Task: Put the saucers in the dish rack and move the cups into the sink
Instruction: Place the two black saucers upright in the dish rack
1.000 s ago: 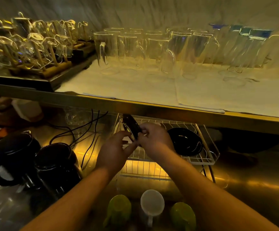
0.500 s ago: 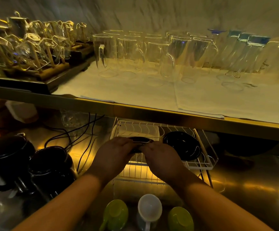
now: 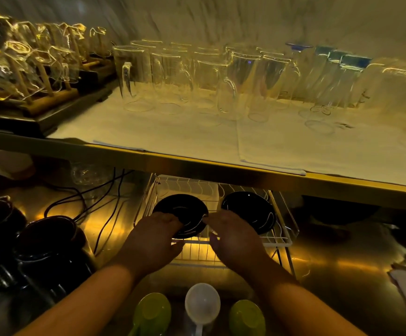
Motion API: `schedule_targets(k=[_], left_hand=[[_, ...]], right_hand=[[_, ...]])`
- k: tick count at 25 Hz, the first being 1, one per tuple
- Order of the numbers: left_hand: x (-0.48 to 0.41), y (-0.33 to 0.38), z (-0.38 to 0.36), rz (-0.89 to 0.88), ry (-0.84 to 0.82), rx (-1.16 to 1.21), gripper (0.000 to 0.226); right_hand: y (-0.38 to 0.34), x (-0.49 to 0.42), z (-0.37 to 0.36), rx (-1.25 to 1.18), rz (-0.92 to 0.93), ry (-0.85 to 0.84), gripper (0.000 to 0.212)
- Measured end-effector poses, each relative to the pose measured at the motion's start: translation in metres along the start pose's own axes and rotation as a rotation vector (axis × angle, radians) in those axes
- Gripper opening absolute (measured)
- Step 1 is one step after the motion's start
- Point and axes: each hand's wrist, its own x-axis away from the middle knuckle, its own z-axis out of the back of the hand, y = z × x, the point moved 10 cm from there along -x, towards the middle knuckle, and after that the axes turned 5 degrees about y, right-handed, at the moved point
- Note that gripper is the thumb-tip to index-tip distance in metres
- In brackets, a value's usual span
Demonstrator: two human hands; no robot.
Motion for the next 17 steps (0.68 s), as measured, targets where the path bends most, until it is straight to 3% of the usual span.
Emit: schedule_targets(k=[2, 5, 7, 10, 17], left_hand=[[-0.002, -0.005, -0.010, 0.059, -0.050, 0.010, 0.061], [-0.007, -0.007, -0.032, 0.086, -0.143, -0.023, 0.061], [-0.015, -0.011, -0.041, 0.090, -0.181, -0.046, 0.059], [-0.033, -0.018, -0.047, 0.089, -0.213, -0.059, 0.059], [-0.054, -0.021, -0.049, 0.107, -0.188, -0.043, 0.056]], right_hand=[[0.040, 0.009, 0.016, 0.073, -0.154, -0.006, 0.045], [0.087, 0.025, 0.011, 0.144, -0.287, -0.228, 0.048], [0.090, 0.029, 0.006, 0.171, -0.227, -0.298, 0.043], [0.086, 0.029, 0.007, 0.197, -0.144, -0.273, 0.038], [0.099, 0.023, 0.004, 0.191, -0.194, -0.255, 0.037]])
